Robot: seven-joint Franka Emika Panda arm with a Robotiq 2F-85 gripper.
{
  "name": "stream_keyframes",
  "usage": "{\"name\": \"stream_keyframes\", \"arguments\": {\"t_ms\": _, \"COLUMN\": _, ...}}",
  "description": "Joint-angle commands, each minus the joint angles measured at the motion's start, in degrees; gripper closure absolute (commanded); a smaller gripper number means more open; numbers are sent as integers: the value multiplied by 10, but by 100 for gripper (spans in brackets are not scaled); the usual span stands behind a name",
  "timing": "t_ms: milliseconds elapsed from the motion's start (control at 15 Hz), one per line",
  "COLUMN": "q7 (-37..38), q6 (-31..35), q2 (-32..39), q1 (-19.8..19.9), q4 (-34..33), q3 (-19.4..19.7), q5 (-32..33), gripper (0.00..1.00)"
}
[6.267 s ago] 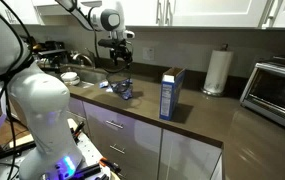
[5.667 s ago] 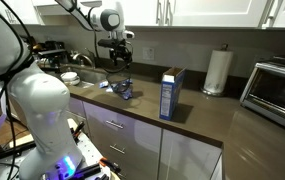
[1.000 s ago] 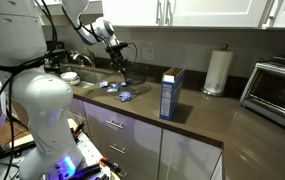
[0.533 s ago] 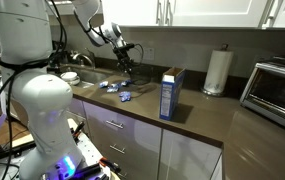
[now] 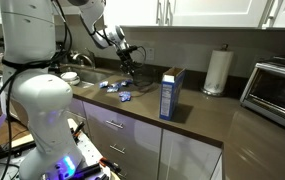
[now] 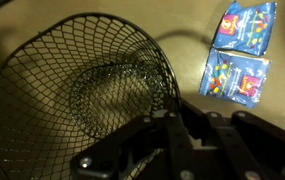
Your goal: Move the black basket to the right
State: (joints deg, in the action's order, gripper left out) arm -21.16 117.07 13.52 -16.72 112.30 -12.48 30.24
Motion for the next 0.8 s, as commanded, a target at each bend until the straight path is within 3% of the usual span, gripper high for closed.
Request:
{"name": "stream_keyframes", "arguments": {"t_ms": 0, "q7": -13, "q6": -10, "q2": 18, "q1": 4, "q4": -26, "q3": 1, "q5": 15, "gripper": 97}}
{"name": "stream_keyframes", "arguments": {"t_ms": 733, "q7": -13, "q6": -12, "q2": 69, "q1": 2, "q4": -76, "q3": 15, "q5": 22, "gripper": 97}}
